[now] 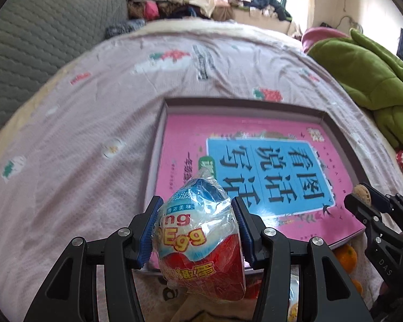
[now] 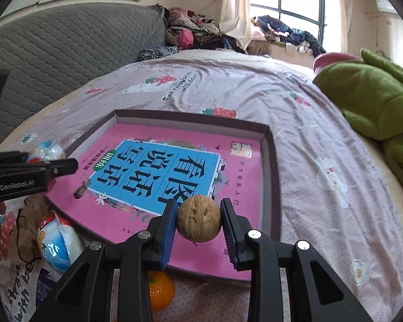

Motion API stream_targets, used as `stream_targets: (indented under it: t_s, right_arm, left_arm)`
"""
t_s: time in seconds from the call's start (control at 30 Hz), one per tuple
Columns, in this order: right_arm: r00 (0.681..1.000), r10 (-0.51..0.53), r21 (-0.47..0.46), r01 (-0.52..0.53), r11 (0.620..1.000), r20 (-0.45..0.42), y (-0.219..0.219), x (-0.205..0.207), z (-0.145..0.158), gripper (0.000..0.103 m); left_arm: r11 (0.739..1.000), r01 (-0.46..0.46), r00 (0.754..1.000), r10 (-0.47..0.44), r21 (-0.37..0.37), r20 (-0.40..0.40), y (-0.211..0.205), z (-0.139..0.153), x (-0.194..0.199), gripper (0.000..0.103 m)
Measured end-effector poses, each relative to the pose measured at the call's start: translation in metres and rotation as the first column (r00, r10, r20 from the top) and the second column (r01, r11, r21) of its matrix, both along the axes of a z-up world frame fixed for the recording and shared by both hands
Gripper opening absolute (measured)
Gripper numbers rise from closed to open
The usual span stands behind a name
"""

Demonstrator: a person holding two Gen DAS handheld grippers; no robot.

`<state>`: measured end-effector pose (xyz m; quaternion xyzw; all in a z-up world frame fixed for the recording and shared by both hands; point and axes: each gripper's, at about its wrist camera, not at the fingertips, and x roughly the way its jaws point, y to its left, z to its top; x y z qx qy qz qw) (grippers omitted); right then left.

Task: Organize objects
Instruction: 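Carry the Kinder egg and walnut in both tools over the grey tray, then open the left tool to drop the egg while the right tool releases the walnut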

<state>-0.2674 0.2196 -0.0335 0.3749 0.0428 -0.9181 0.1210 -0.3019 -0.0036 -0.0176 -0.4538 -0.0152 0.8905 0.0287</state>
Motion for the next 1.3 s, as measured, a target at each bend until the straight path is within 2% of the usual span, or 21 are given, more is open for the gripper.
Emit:
stream_targets:
  t_s: [0.13, 0.37, 0.63, 0.7, 0.8, 1.0, 1.3]
  right_arm:
    - [1.0, -0.014, 0.014, 0.014, 1.0, 0.016, 0.0, -0.004, -0.006, 0.033]
    - [0.999, -0.025, 0.035, 0.023, 0.999, 0.039, -0.001, -0.007, -0.013, 0.033]
    - [0.999, -0.04, 0.049, 0.039, 0.998, 0.017, -0.002, -0.005, -0.009, 0.033]
    - [0.999, -0.041, 0.052, 0.041, 0.998, 0.007, -0.002, -0.004, -0.006, 0.035]
    - [0.999, -0.046, 0.048, 0.046, 0.998, -0.004, -0.001, -0.003, -0.001, 0.043]
    - [0.999, -0.049, 0.032, 0.049, 0.998, -0.015, 0.0, 0.004, 0.01, 0.045]
    - [0.993, -0.038, -0.002, 0.038, 0.999, -0.109, -0.002, 0.034, 0.05, 0.05]
  left_arm:
    - [1.0, -0.005, 1.0, 0.005, -0.02, 0.02, 0.001, -0.011, -0.008, 0.054]
    - [1.0, -0.007, 0.999, 0.008, -0.007, 0.05, -0.001, -0.017, -0.01, 0.054]
    - [1.0, -0.004, 0.998, 0.004, 0.0, 0.069, 0.0, -0.017, -0.009, 0.056]
    - [1.0, -0.002, 0.998, 0.002, 0.006, 0.059, -0.001, -0.014, -0.007, 0.061]
    - [1.0, 0.0, 0.999, 0.0, 0.01, 0.034, -0.002, -0.006, -0.003, 0.064]
    - [1.0, 0.001, 1.0, -0.001, 0.001, -0.005, -0.004, 0.01, 0.01, 0.068]
    - [1.0, -0.02, 0.993, 0.018, -0.009, -0.116, -0.011, 0.047, 0.047, 0.069]
